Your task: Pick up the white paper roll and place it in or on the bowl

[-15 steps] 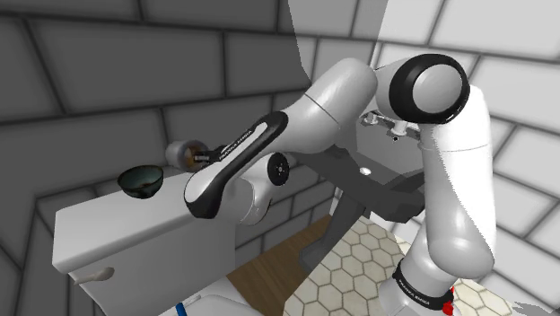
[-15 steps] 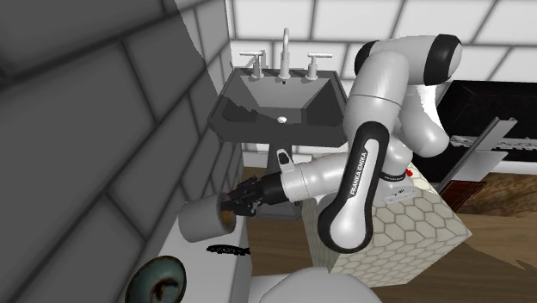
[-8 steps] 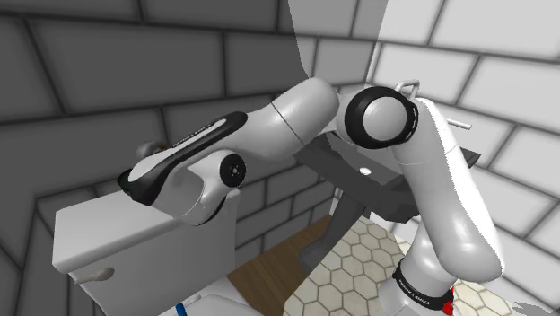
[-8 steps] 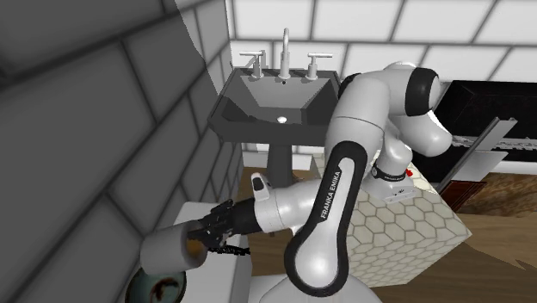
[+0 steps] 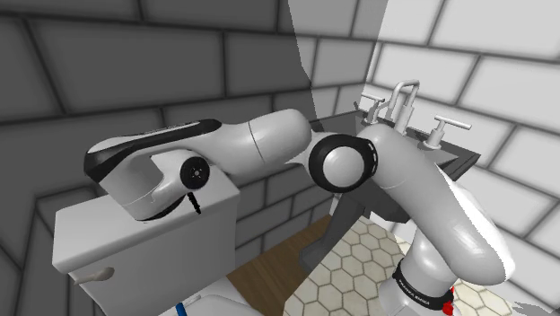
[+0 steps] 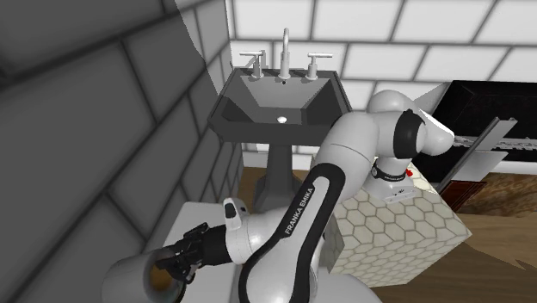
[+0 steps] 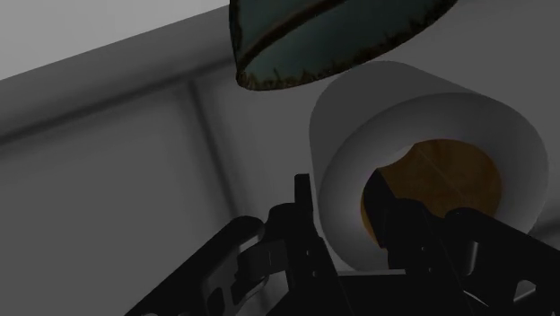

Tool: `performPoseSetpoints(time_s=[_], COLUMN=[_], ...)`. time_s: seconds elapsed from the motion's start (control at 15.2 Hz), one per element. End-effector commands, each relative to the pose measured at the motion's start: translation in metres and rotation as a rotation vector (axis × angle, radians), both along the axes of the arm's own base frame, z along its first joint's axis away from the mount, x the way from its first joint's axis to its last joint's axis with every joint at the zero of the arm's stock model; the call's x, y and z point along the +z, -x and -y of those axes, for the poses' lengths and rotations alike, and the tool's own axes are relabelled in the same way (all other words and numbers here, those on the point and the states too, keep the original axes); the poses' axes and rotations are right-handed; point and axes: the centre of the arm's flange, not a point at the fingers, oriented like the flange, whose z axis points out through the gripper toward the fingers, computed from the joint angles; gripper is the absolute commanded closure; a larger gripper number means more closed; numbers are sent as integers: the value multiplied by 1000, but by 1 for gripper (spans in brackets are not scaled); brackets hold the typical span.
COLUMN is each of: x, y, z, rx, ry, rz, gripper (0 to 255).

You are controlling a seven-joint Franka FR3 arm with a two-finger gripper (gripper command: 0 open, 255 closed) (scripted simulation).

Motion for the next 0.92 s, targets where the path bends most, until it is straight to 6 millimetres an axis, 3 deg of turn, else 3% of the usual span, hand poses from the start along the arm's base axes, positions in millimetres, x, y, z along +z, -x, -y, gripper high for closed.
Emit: performPoseSetpoints(time_s=[0.0, 0.46, 0.86], x=[-9, -44, -44], y=[-2, -2, -2], z=[-1, -1, -1], rx=[0, 0, 0], ry=[0, 0, 0], rz=[2, 2, 2], gripper=[255, 255, 255])
